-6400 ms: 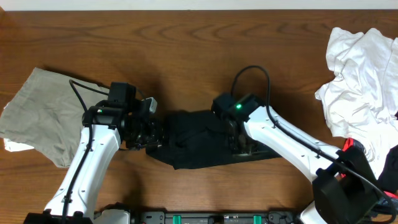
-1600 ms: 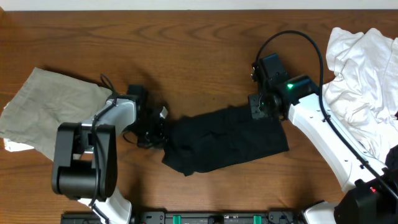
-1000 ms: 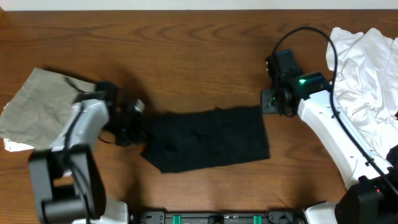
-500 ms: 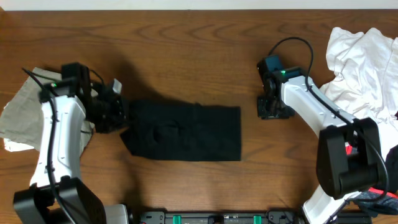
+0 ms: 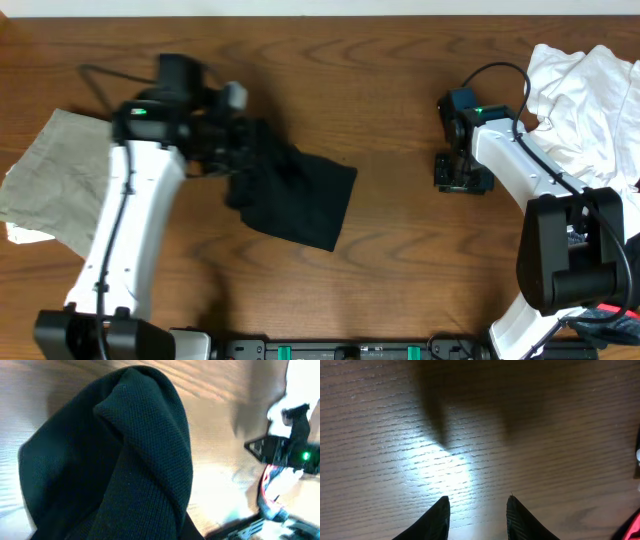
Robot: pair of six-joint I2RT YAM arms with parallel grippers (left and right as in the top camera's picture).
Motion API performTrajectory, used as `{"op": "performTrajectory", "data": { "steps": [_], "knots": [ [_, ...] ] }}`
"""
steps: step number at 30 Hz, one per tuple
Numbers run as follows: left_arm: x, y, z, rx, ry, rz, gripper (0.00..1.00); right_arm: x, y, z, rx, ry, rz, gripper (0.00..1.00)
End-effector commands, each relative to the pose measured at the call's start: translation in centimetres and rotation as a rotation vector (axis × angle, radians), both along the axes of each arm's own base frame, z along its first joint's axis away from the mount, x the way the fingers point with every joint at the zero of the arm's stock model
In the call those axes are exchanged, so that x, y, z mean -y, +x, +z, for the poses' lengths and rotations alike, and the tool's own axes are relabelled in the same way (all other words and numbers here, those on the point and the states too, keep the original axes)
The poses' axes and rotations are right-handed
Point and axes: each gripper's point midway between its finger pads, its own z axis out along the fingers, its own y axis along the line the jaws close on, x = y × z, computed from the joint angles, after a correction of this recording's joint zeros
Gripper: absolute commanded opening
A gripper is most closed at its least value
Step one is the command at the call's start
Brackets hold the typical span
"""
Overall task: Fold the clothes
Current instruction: 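Lift the shirt's left end with the left gripper and fold it rightward, then lay the folded end down at center and open the left gripper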
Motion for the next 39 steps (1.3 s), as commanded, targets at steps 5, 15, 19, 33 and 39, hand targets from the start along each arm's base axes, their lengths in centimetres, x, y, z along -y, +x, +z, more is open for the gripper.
{"op": "performTrajectory", "data": {
  "steps": [5, 15, 19, 33, 39],
  "knots": [
    [7.7, -3.1, -2.3, -0.021, 0.148, -0.167, 0.08, 0.2, 0.0, 0.2, 0.005, -0.006, 0.0, 0.36],
    [11.3, -6.1, -8.9, -0.104, 0.371, -0.341, 0.17, 0.0, -0.3, 0.2, -0.013, 0.006, 0.021, 0.36],
    [11.2, -6.1, -9.6, -0.121, 0.382, -0.343, 0.17, 0.0, -0.3, 0.2, -0.013, 0.008, 0.021, 0.36],
    [10.5, -4.5, -0.1, 0.115, 0.321, -0.316, 0.17, -3.4, 0.1, 0.0, -0.017, 0.212, 0.201, 0.38],
    [2.5, -1.8, 4.4, 0.259, 0.451, -0.08, 0.28, -8.5, -0.3, 1.4, 0.007, 0.519, 0.41, 0.42]
  ]
}}
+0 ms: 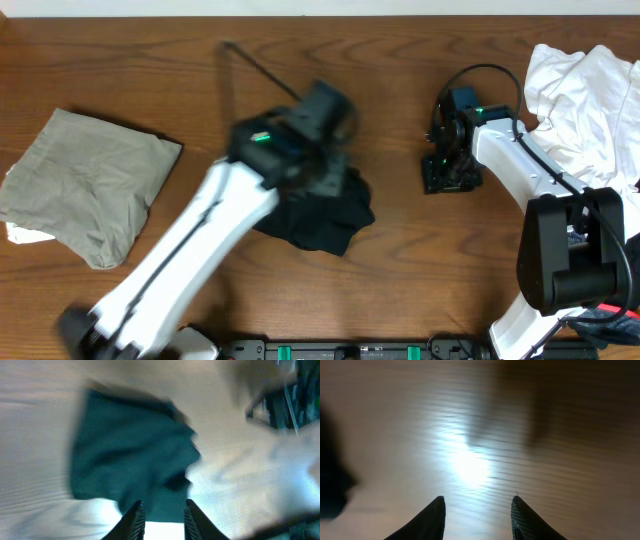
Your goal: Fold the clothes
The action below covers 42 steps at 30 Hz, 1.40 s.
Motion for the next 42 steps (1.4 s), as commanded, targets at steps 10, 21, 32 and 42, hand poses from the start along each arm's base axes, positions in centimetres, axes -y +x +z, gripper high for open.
{"op": "performTrajectory", "data": {
  "steps": [10, 21, 32, 42],
  "knots": [
    [-9.0, 2.6, -4.8, -0.147, 0.092, 0.261, 0.27, -11.5, -1.0, 10.4, 0.173, 0.79, 0.359, 0.39],
    [-8.1, 2.9, -12.5, -0.331, 0.135, 0.219, 0.28, -15.3, -5.7, 10.7, 0.018, 0.874, 0.422, 0.49],
    [-7.7, 4.2, -17.2, -0.391, 0.166, 0.2, 0.28, -14.7, -10.5, 5.6, -0.167, 0.691, 0.394, 0.55],
    [-7.8, 4.0, -18.7, -0.433, 0.185, 0.2, 0.28, -16.1, -11.4, 3.8, -0.191, 0.756, 0.312, 0.59]
  ]
}}
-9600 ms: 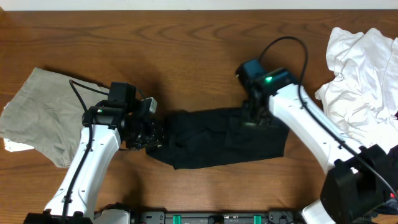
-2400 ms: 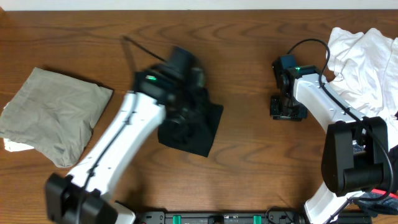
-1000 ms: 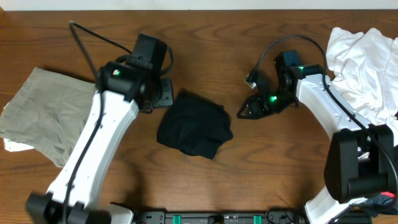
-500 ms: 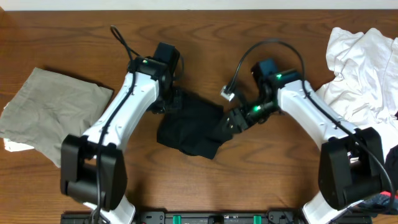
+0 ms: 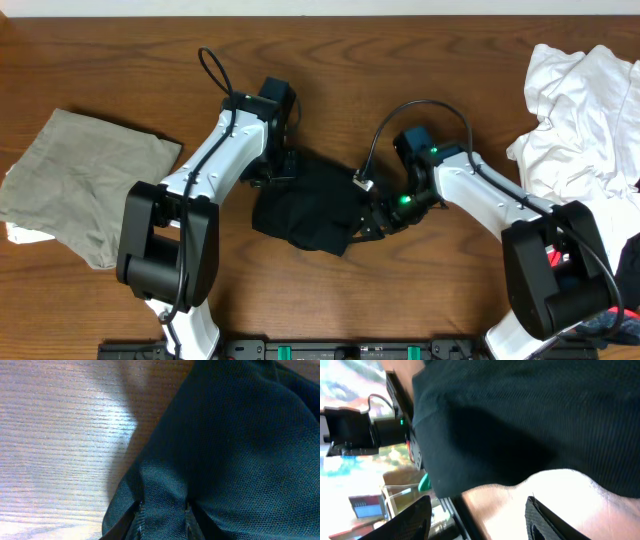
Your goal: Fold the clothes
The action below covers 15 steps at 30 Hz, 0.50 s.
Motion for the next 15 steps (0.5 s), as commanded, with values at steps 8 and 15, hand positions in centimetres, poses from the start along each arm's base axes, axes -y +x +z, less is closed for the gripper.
{"op": "performTrajectory", "data": {
  "steps": [8, 15],
  "knots": [
    [-0.3, -0.3, -0.7, -0.023, 0.008, -0.006, 0.28, -2.9, -1.4, -1.3, -0.062, 0.028, -0.063, 0.59],
    [-0.3, -0.3, -0.9, -0.021, 0.008, -0.006, 0.29, -3.5, 0.3, -1.1, -0.036, 0.053, -0.121, 0.01]
  ]
}}
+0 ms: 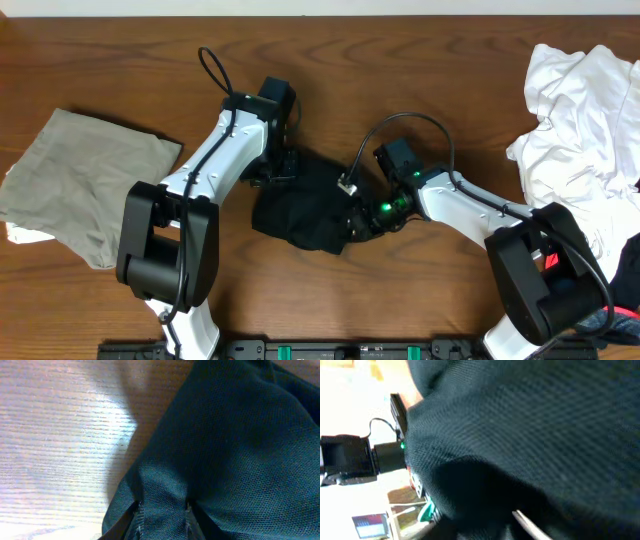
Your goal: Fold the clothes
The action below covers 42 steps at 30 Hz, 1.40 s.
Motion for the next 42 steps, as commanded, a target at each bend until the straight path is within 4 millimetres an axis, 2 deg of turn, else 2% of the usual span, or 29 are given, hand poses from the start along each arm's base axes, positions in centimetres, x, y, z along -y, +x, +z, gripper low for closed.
{"op": "performTrajectory", "data": {
  "steps": [1, 3, 7, 11, 14, 18, 22, 24, 25, 27, 30, 36, 39, 42],
  "knots": [
    [-0.3, -0.5, -1.1, -0.025, 0.009, -0.005, 0.29, 0.3, 0.4, 0.6, -0.047, 0.008, -0.053, 0.01],
    [-0.3, -0.5, -1.4, -0.021, 0.007, -0.005, 0.29, 1.4, 0.9, 0.3, -0.06, -0.014, -0.084, 0.01],
    [-0.4, -0.7, -2.6, -0.012, 0.004, -0.004, 0.29, 5.8, 2.0, -1.6, -0.091, -0.174, -0.185, 0.02],
    [-0.4, -0.8, -3.8, 0.002, -0.001, -0.004, 0.3, 9.8, 2.3, -3.4, -0.097, -0.344, -0.24, 0.04],
    [-0.5, -1.0, -4.5, 0.006, -0.001, 0.004, 0.3, 10.6, 1.9, -3.9, -0.09, -0.399, -0.228, 0.07],
    [-0.7, -1.4, -4.7, -0.008, 0.003, 0.007, 0.29, 10.7, 1.7, -4.1, -0.079, -0.424, -0.216, 0.13],
    [-1.1, -2.7, -4.6, -0.058, 0.02, 0.007, 0.28, 11.5, 1.8, -4.6, -0.066, -0.477, -0.222, 0.18],
    [-1.3, -3.3, -4.5, -0.083, 0.029, 0.006, 0.2, 11.7, 2.0, -4.7, -0.061, -0.485, -0.226, 0.18],
    [-1.4, -3.5, -4.3, -0.088, 0.031, 0.006, 0.19, 11.7, 2.0, -4.7, -0.057, -0.485, -0.226, 0.19],
    [-1.4, -3.5, -3.3, -0.074, 0.026, 0.003, 0.15, 11.9, 2.2, -4.8, -0.049, -0.496, -0.228, 0.19],
    [-1.1, -2.5, -0.1, 0.013, -0.003, 0.002, 0.15, 12.4, 2.4, -5.1, -0.029, -0.524, -0.225, 0.2],
    [-0.5, -0.6, 8.9, 0.318, -0.096, 0.008, 0.16, 14.5, 2.7, -5.9, 0.0, -0.654, -0.246, 0.21],
    [1.3, -0.7, 11.0, 0.392, -0.167, -0.123, 0.16, 17.3, 3.0, -6.4, -0.003, -0.806, -0.33, 0.22],
    [3.0, -1.4, 10.8, 0.386, -0.21, -0.252, 0.16, 19.0, 3.5, -6.5, -0.001, -0.858, -0.374, 0.24]
  ]
}}
